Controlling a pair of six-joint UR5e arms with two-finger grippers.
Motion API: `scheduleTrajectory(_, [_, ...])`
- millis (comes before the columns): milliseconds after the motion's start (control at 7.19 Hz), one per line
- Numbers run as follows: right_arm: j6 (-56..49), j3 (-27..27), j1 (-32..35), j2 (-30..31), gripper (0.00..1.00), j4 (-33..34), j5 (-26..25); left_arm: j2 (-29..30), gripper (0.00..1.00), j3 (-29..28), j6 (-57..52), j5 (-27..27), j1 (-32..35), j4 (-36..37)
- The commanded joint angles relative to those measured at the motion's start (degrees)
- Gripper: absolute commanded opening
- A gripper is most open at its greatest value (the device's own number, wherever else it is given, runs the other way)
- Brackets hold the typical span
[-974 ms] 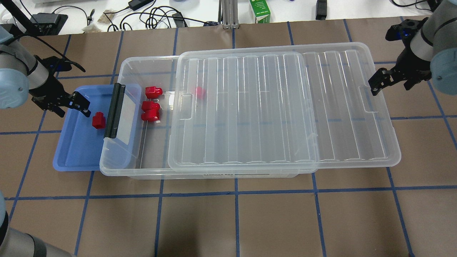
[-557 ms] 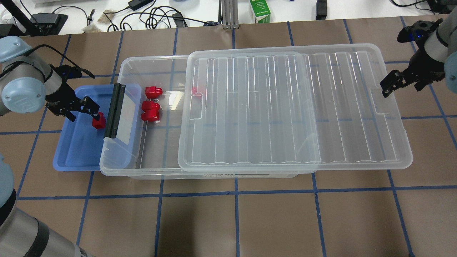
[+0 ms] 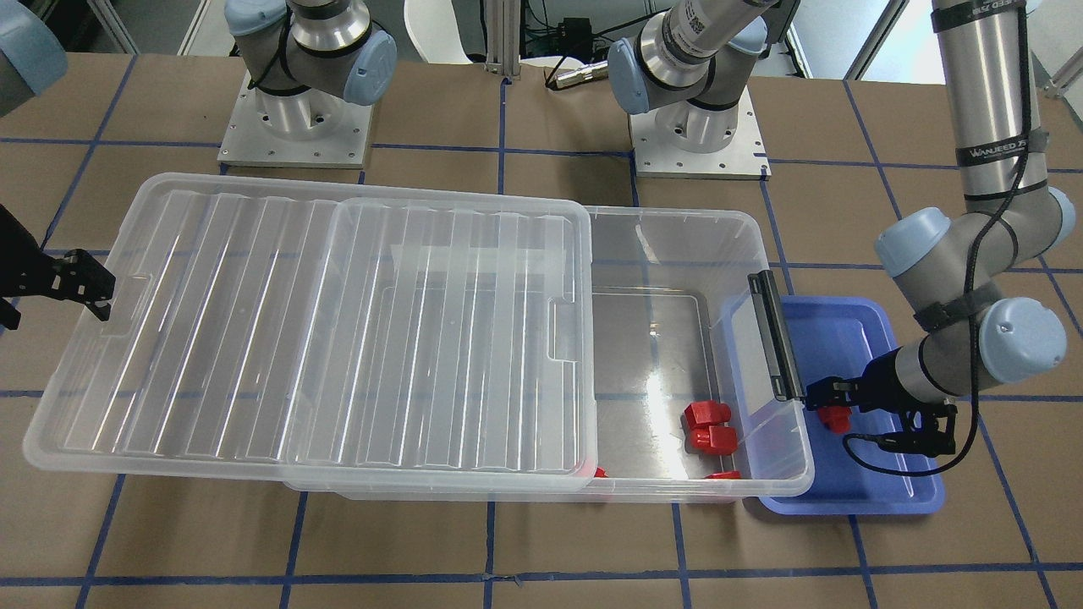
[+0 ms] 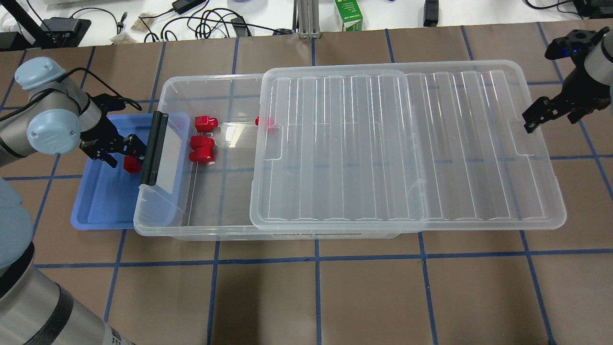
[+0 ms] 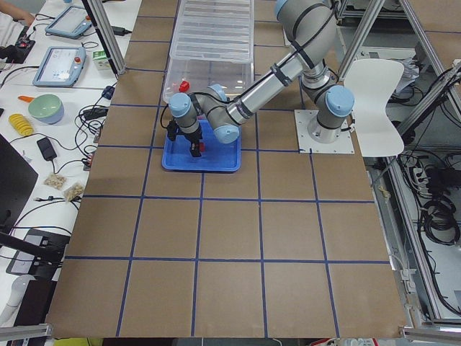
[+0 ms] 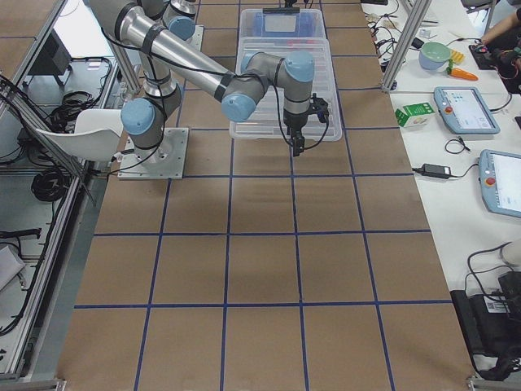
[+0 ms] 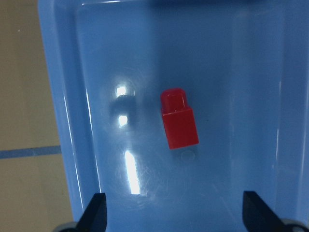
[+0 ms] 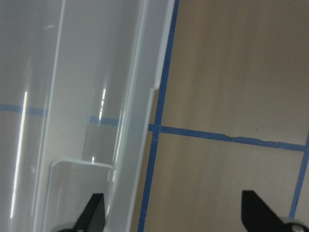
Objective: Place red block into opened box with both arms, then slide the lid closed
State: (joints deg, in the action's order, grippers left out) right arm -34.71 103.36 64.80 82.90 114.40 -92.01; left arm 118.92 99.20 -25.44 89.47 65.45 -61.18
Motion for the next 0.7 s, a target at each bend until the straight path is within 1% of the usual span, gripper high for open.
scheduleTrajectory(0, [-0.2,0.0,-0.1,0.2,1.0,0.0,-0.2,0.3,0.0,-0.1,-0.6,-0.1,0.0,0.0])
scheduleTrajectory(278, [-0.2,0.0,-0.1,0.2,1.0,-0.1,-0.4,-0.1,0.0,-0.6,-0.4,-0.1,0.0,-0.1])
scheduleTrajectory(557, [-0.2,0.0,-0.2,0.6,1.0,-0.1,-0.5,-1.8,0.0,-2.5,-0.8,0.1,0.5,-0.9])
